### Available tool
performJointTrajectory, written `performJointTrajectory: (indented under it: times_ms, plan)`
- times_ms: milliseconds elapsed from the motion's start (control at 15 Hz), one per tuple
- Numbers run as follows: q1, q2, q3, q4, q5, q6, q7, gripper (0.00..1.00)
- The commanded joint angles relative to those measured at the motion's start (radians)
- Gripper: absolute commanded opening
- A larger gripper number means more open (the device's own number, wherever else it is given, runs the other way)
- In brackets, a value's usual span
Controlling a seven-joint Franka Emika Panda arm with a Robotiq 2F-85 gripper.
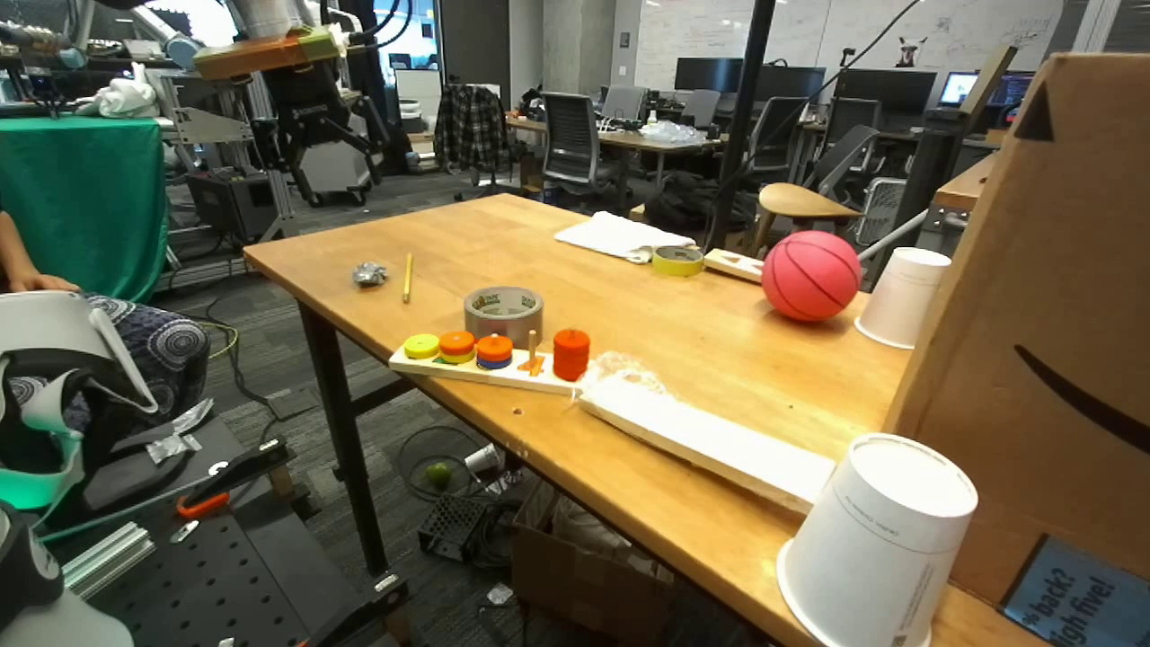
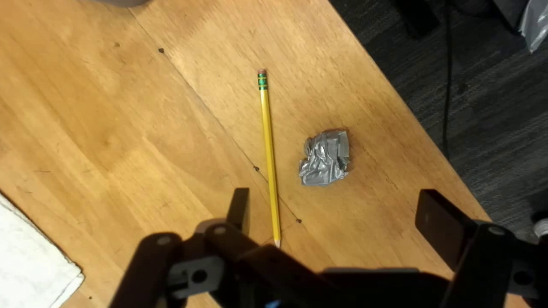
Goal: Move the basketball to the right.
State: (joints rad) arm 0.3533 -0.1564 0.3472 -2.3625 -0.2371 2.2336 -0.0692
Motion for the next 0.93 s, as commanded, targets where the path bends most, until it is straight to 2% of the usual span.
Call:
performJointTrajectory:
  times_ms: [0, 533, 867]
  plan:
    - [0.004, 0.015, 0.000, 0.017, 0.040, 0.018, -0.024, 1.00]
    - [0.002, 0.041, -0.001, 0.058, 0.042, 0.009, -0.062, 1.00]
    - [-0.027, 0.081, -0.032, 0.113, 0.038, 0.016, -0.102, 1.00]
